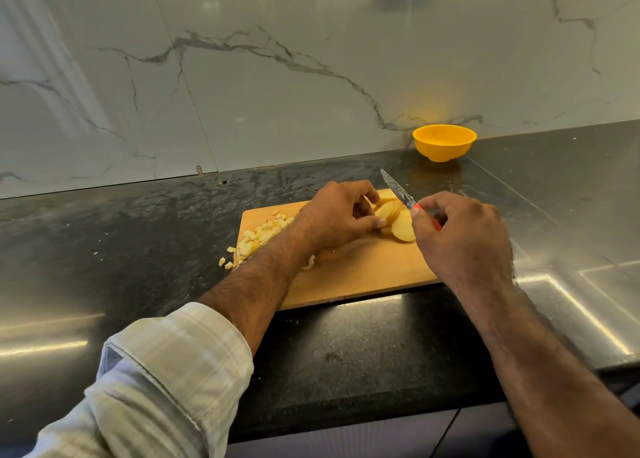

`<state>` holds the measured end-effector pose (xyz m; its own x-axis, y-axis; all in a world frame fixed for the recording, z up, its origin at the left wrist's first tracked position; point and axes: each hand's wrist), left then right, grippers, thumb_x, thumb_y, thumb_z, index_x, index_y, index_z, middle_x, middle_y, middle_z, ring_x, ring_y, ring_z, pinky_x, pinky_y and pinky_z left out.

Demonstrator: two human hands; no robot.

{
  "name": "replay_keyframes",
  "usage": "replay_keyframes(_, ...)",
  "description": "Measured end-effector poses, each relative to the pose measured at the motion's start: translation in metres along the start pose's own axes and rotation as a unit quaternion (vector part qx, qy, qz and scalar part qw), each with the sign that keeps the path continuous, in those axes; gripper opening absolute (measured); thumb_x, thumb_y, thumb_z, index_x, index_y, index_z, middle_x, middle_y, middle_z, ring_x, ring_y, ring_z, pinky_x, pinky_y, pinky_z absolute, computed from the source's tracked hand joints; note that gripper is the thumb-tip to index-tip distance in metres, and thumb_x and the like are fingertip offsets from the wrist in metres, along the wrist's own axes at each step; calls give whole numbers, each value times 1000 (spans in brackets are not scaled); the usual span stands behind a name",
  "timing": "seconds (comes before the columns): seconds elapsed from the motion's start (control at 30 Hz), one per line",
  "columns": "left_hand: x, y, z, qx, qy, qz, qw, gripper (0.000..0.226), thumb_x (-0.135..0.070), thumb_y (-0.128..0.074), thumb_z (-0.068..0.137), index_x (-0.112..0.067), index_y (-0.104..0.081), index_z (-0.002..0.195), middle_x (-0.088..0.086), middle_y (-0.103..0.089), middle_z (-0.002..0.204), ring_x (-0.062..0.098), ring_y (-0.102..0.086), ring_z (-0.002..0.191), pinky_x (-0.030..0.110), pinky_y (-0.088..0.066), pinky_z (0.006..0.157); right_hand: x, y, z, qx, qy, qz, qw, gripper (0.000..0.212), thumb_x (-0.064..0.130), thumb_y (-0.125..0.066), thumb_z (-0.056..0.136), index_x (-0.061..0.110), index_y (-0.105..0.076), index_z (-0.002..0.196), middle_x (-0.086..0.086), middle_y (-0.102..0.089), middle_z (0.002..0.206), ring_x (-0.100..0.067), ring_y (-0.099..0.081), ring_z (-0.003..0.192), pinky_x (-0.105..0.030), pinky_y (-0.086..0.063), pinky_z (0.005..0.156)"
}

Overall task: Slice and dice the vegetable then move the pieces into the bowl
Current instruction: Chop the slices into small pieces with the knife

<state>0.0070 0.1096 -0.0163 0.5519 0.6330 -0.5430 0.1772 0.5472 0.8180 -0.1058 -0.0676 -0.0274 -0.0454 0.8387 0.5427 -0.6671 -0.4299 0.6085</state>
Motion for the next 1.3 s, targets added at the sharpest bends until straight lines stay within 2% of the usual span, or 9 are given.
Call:
replay_keyframes(0.1,-1,-2,0,3,-1,22,1000,49,-34,-86,88,-23,-63,130,-4,-77,110,9,-73,98,33,-62,95,0,0,0,1,-1,-1,1000,30,44,-62,101,23,-76,117,-1,-77,98,-16,-67,79,-35,-60,69)
replay_keyframes(0.33,2,0,1,-12,-1,40,999,37,-24,-76,97,-25,-58,129,-2,-78,116,11,-71,104,33,-58,97,1,0,-1,1,-1,2,1000,30,45,-62,101,23,-76,117,-1,-77,101,-17,-68,82,-37,-62,71)
replay_keyframes(0.63,14,20,-6,-210,17,25,977,31,-7,-68,86,-20,-53,109,-5,-69,77,11,-68,70,39,-63,71,4,-2,-3,17,-1,-9,1000,28,43,-63,100,26,-76,117,1,-74,89,-15,-63,75,-26,-46,59)
replay_keyframes(0.77,34,43,-18,-247,63,11,967,26,-6,-65,84,-21,-54,102,0,-68,80,17,-70,70,43,-62,65,7,-3,-6,65,21,-20,997,25,46,-65,98,31,-76,115,9,-68,80,-8,-60,71,-23,-42,55)
replay_keyframes(0.83,42,46,-23,-236,78,-11,969,27,-5,-65,83,-22,-53,100,4,-68,81,22,-71,71,49,-63,63,9,-3,-7,91,36,-18,995,24,48,-66,97,33,-76,113,12,-67,79,-7,-60,72,-24,-46,57)
replay_keyframes(0.97,42,47,-25,-224,75,-3,972,25,-4,-65,85,-21,-55,100,3,-68,81,21,-71,70,49,-63,65,10,-1,-8,118,32,-20,992,23,47,-67,95,34,-77,111,15,-66,78,-6,-60,72,-27,-51,59)
replay_keyframes(1.1,46,57,-26,-281,74,-6,957,20,-6,-62,85,-19,-55,98,3,-67,78,22,-71,65,49,-62,58,16,-3,-10,221,32,-48,974,21,50,-67,95,38,-74,111,14,-65,86,-8,-61,79,-29,-54,63)
replay_keyframes(1.2,45,62,-29,-240,68,-63,966,22,0,-66,87,-12,-57,102,11,-71,79,19,-74,63,47,-65,60,19,-5,-9,220,32,-88,971,23,51,-64,96,38,-73,114,11,-66,92,-10,-61,83,-33,-57,67)
replay_keyframes(1.3,39,58,-31,-124,45,-83,988,22,3,-70,91,-11,-61,105,11,-75,85,16,-75,72,36,-64,70,21,-5,-8,199,14,-110,974,24,49,-64,96,38,-73,115,8,-69,96,-11,-61,84,-34,-57,68)
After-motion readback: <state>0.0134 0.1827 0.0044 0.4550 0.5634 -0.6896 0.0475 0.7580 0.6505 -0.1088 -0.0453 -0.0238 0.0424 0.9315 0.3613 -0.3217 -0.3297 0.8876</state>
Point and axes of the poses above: each hand's wrist, its own z-axis towards the middle knuckle, its own y-axis out of the back of the hand, x = y × z
